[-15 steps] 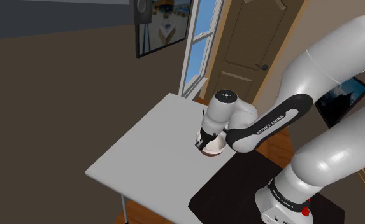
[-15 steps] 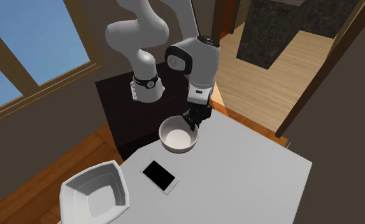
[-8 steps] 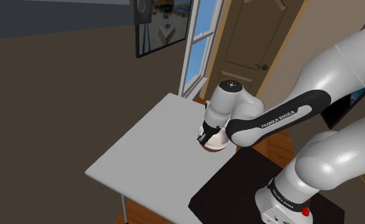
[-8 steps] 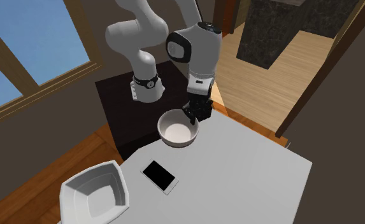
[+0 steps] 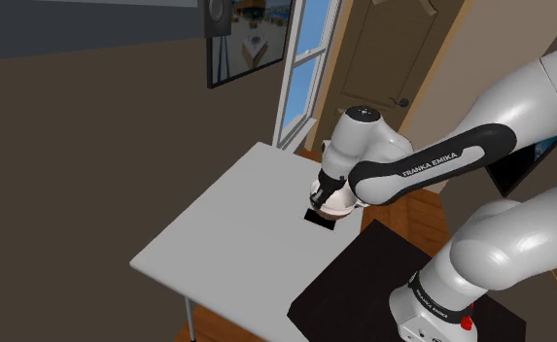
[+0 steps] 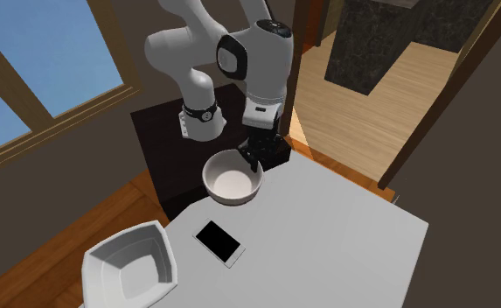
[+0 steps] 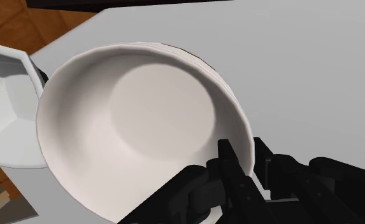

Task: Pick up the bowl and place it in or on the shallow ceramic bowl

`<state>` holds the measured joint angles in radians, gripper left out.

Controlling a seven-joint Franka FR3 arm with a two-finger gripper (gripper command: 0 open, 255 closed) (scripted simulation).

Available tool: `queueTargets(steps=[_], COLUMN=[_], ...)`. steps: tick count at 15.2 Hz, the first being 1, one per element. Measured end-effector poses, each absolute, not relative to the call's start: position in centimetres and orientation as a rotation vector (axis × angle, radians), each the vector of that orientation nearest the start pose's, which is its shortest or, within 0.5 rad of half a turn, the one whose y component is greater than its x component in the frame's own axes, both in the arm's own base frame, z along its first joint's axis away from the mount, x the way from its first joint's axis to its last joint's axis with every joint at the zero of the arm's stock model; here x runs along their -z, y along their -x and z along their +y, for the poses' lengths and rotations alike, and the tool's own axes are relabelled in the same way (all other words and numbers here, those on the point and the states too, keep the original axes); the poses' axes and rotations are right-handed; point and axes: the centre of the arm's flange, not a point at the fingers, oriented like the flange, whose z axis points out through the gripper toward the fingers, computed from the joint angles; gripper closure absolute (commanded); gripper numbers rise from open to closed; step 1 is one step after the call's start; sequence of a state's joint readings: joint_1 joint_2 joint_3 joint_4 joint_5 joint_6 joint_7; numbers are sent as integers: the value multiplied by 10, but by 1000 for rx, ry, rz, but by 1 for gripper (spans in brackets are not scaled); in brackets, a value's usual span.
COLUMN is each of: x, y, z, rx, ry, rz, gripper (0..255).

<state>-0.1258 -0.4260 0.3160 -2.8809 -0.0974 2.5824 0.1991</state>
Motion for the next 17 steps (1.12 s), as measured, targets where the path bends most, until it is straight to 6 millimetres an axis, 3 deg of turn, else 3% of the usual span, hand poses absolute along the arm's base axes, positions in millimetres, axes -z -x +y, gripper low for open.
queueTargets(steps=[17], x=[-329], y=[-372], z=[-168], rx=[224], ry=[3295], rz=[-85], gripper=[255])
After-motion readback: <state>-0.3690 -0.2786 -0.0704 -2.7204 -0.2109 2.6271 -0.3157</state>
